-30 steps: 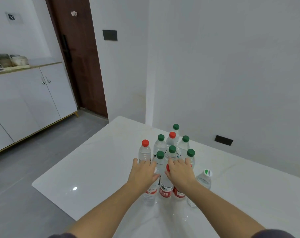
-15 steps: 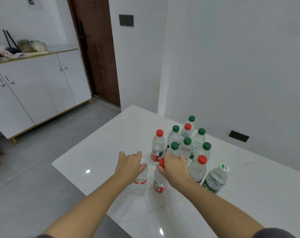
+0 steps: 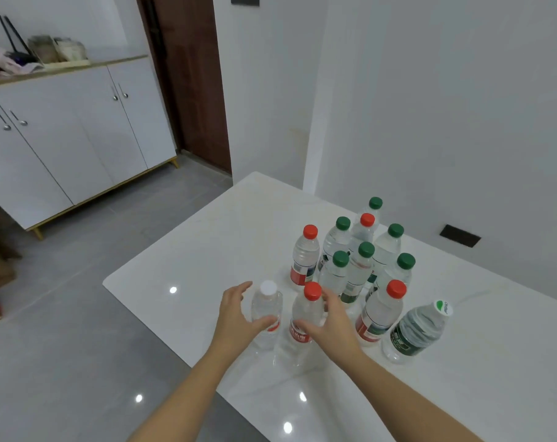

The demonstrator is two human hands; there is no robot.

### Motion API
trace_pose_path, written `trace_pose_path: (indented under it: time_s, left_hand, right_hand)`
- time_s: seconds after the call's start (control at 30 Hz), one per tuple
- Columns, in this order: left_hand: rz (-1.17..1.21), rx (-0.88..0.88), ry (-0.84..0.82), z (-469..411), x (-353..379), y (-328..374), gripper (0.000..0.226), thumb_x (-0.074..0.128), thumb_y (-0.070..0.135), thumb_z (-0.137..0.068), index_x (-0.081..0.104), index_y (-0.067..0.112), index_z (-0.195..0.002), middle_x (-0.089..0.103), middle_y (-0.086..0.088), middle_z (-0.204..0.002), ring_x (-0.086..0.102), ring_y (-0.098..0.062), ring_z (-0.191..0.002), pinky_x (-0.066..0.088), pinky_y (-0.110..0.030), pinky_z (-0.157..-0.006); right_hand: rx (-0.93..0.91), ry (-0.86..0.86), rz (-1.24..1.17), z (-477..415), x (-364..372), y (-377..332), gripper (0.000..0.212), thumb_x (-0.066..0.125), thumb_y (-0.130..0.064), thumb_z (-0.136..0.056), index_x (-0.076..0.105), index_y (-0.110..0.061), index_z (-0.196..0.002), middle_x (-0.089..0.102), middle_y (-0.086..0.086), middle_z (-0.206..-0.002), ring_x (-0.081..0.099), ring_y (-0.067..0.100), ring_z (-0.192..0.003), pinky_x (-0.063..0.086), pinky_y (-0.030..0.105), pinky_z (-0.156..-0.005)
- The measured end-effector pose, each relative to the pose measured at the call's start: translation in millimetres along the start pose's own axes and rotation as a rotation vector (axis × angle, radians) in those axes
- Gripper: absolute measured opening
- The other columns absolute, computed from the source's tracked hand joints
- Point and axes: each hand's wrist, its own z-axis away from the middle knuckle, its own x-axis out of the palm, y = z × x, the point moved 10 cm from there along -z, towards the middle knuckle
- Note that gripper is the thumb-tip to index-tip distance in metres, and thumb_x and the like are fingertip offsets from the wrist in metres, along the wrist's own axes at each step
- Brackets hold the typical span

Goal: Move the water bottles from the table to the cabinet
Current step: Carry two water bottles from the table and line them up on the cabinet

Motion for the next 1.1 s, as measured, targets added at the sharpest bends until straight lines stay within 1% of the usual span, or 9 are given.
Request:
trace_pose_path:
  time_s: [0.1,0.27,0.4,0.5,0.63,0.73,0.8,0.9,1.1]
  left_hand:
    - [0.115,-0.077,-0.07,5,23,-35,0.102,0.088,0.05,-0.053,0.035,0.039,-0.139,0.038,0.019,-0.138,0.041,0.0,-0.125,0.04,-0.025,-0.101]
    - [0.234,-0.12,-0.098,-1,53,-70,0.089,0.092,0.027,-0.055,0.041,0.05,-0.126,0.055,0.034,-0.118,0.056,0.01,-0.109,0.045,-0.004,-0.079]
    - [0.192,-0.209,-0.084,-6,70,-94,0.091,0.09,0.052,-0.047,0.053,0.032,-0.128,0.066,0.019,-0.112,0.063,0.003,-0.102,0.051,-0.014,-0.081]
    - [0.206,-0.244,-0.044,-5,78,-110,0.082,0.091,0.046,-0.048,0.06,0.025,-0.121,0.071,0.016,-0.105,0.066,0.001,-0.097,0.053,-0.017,-0.077]
    - [0.23,-0.289,0.013,-2,83,-118,0.069,0.088,0.048,-0.052,0.065,0.022,-0.112,0.073,0.011,-0.102,0.068,-0.006,-0.097,0.056,-0.035,-0.086]
    - [0.251,-0.292,0.044,0,83,-112,0.075,0.087,0.05,-0.053,0.063,0.024,-0.119,0.072,0.011,-0.106,0.067,-0.005,-0.099,0.056,-0.035,-0.087]
    - [0.254,-0.28,0.064,4,78,-104,0.073,0.088,0.047,-0.054,0.06,0.033,-0.12,0.071,0.016,-0.105,0.067,-0.001,-0.097,0.055,-0.025,-0.081]
    - [0.255,-0.246,0.11,11,61,-82,0.063,0.088,0.042,-0.055,0.055,0.049,-0.108,0.068,0.024,-0.1,0.066,0.004,-0.092,0.05,-0.01,-0.071]
    - [0.311,-0.101,0.247,17,-3,10,0.067,0.084,0.044,-0.053,0.054,0.033,-0.111,0.068,0.018,-0.097,0.066,0.001,-0.089,0.053,-0.015,-0.071]
  right_hand:
    - [0.059,-0.059,-0.165,1,24,33,0.071,0.087,-0.033,-0.069,0.041,-0.047,-0.121,0.055,-0.024,-0.121,0.054,-0.008,-0.111,0.046,0.015,-0.09]
    - [0.093,-0.043,-0.26,-12,50,72,0.074,0.087,-0.026,-0.071,0.044,-0.039,-0.13,0.06,-0.021,-0.12,0.059,-0.008,-0.106,0.047,0.007,-0.085]
    - [0.128,-0.032,-0.264,-24,65,98,0.067,0.087,-0.027,-0.068,0.053,-0.015,-0.124,0.069,-0.002,-0.107,0.067,0.014,-0.098,0.055,0.028,-0.085]
    - [0.183,0.012,-0.25,-26,74,115,0.067,0.087,-0.03,-0.064,0.057,-0.012,-0.121,0.071,-0.003,-0.104,0.068,0.01,-0.095,0.054,0.026,-0.082]
    - [0.212,0.043,-0.235,-28,80,125,0.057,0.087,-0.023,-0.067,0.06,-0.006,-0.113,0.072,0.0,-0.097,0.068,0.012,-0.089,0.053,0.029,-0.076]
    - [0.182,0.039,-0.262,-29,76,118,0.061,0.088,-0.022,-0.068,0.059,-0.008,-0.12,0.071,0.0,-0.106,0.068,0.013,-0.096,0.056,0.031,-0.084]
    - [0.152,0.034,-0.286,-27,70,105,0.068,0.088,-0.021,-0.067,0.055,-0.015,-0.126,0.07,-0.005,-0.11,0.067,0.007,-0.099,0.055,0.025,-0.085]
    - [0.109,0.012,-0.306,-26,59,79,0.064,0.086,-0.019,-0.068,0.054,-0.011,-0.123,0.07,0.002,-0.107,0.068,0.015,-0.097,0.056,0.032,-0.083]
    - [-0.073,-0.013,-0.349,-27,14,-26,0.052,0.082,-0.009,-0.072,0.053,-0.003,-0.115,0.067,0.012,-0.1,0.067,0.023,-0.09,0.057,0.035,-0.077]
